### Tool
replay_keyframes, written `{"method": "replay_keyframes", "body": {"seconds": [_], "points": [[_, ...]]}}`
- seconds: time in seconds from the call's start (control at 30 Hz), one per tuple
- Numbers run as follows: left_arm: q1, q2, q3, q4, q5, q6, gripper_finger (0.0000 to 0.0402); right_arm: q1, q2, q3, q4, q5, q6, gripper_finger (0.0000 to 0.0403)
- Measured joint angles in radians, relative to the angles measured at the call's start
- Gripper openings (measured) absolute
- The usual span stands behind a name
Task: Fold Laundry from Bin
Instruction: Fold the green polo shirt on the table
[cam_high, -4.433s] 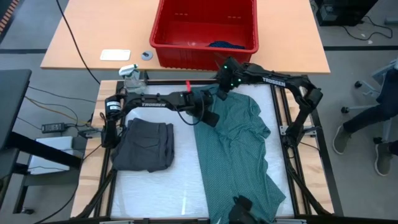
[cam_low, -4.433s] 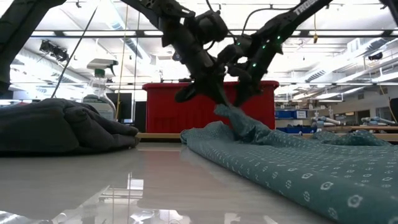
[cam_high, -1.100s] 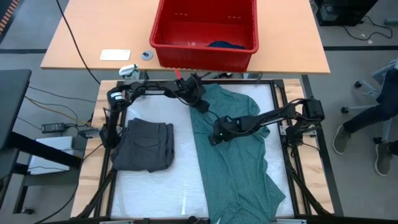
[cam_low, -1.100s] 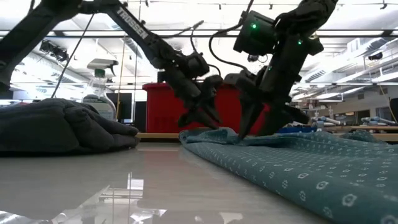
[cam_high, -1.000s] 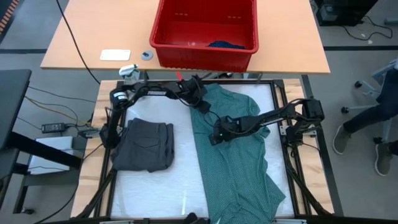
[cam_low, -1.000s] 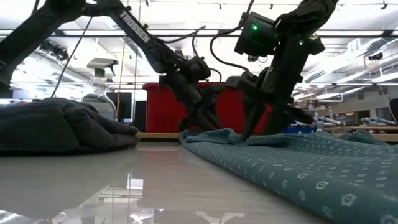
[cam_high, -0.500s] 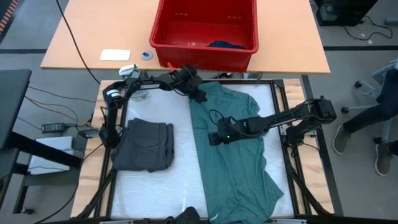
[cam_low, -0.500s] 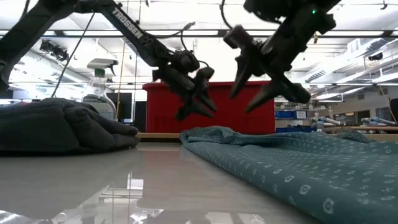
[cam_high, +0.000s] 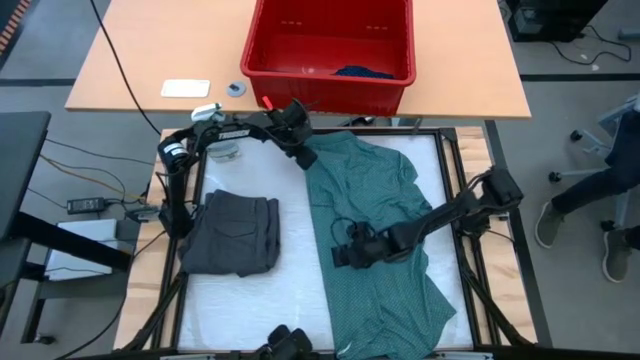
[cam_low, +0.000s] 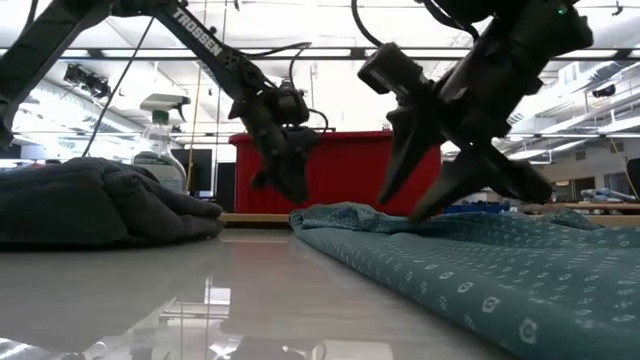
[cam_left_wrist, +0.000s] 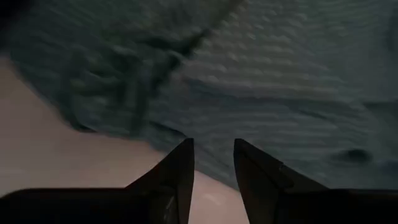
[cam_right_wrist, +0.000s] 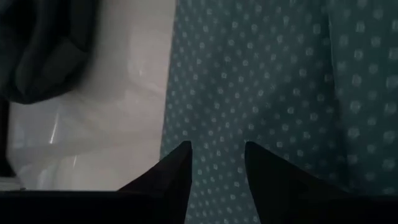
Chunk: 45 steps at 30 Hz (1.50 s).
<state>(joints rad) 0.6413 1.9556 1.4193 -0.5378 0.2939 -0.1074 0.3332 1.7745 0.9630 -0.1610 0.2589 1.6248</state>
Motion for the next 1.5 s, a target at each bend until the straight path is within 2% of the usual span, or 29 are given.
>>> {"method": "replay_keyframes", "body": {"seconds": [0.13, 0.3, 0.57, 0.7, 0.97, 1.2, 1.33, 1.5], "points": [[-0.006, 0.003, 0.001, 0.047, -0.114, 0.076, 0.0116, 0.024, 0.061, 0.068, -0.031, 0.055, 0.064, 0.0153], [0.001, 0.029, 0.002, 0.074, -0.119, 0.077, 0.0116, 0.048, 0.120, 0.198, -0.104, 0.073, 0.096, 0.0152], [0.001, 0.094, 0.001, -0.014, -0.256, 0.069, 0.0116, 0.088, 0.171, 0.396, -0.370, 0.039, 0.131, 0.0152], [0.001, 0.106, 0.008, -0.085, -0.272, 0.069, 0.0116, 0.109, 0.171, 0.437, -0.473, 0.059, 0.171, 0.0152], [0.001, 0.102, 0.009, -0.293, -0.280, 0.017, 0.0116, 0.149, 0.171, 0.448, -0.545, 0.064, 0.208, 0.0152], [-0.051, 0.068, -0.009, -0.625, -0.282, 0.026, 0.0116, 0.207, 0.195, 0.448, -0.558, 0.080, 0.191, 0.0152], [-0.081, -0.031, -0.002, -0.672, -0.280, 0.040, 0.0116, 0.249, 0.270, 0.441, -0.546, 0.055, 0.252, 0.0152], [-0.071, -0.143, -0.004, -0.679, -0.293, 0.049, 0.0116, 0.296, 0.314, 0.446, -0.440, 0.065, 0.337, 0.0152]]}}
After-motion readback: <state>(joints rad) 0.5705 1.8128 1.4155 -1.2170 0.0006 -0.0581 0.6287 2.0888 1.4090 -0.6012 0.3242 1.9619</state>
